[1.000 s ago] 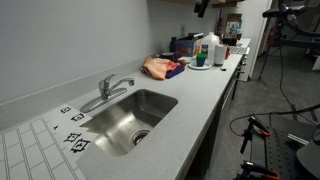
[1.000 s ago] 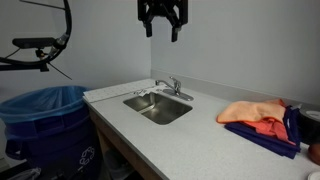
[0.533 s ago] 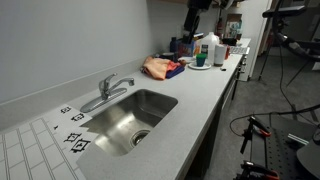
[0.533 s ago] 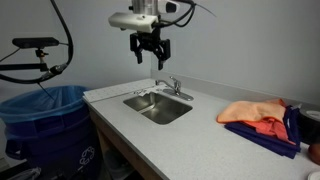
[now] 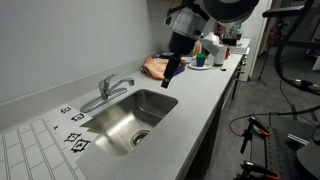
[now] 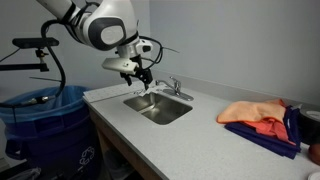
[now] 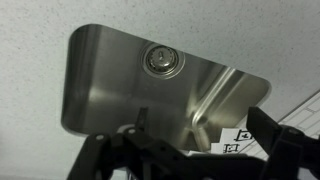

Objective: Turn the tap

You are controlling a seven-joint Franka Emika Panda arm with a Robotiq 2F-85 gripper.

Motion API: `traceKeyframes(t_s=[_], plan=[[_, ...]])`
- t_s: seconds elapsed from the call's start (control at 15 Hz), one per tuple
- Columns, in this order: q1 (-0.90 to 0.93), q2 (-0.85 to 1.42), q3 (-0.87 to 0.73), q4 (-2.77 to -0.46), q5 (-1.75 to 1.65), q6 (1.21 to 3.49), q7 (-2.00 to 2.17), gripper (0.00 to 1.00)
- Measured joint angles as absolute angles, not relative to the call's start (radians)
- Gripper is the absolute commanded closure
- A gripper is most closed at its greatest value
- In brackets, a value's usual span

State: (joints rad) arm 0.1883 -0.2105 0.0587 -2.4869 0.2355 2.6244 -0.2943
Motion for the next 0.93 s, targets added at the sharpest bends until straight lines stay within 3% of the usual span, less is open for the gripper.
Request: traceKeyframes(t_s=[0.93], plan=[[0.188, -0.184, 0.063, -2.479, 0.234, 2.66, -0.29, 0.0]])
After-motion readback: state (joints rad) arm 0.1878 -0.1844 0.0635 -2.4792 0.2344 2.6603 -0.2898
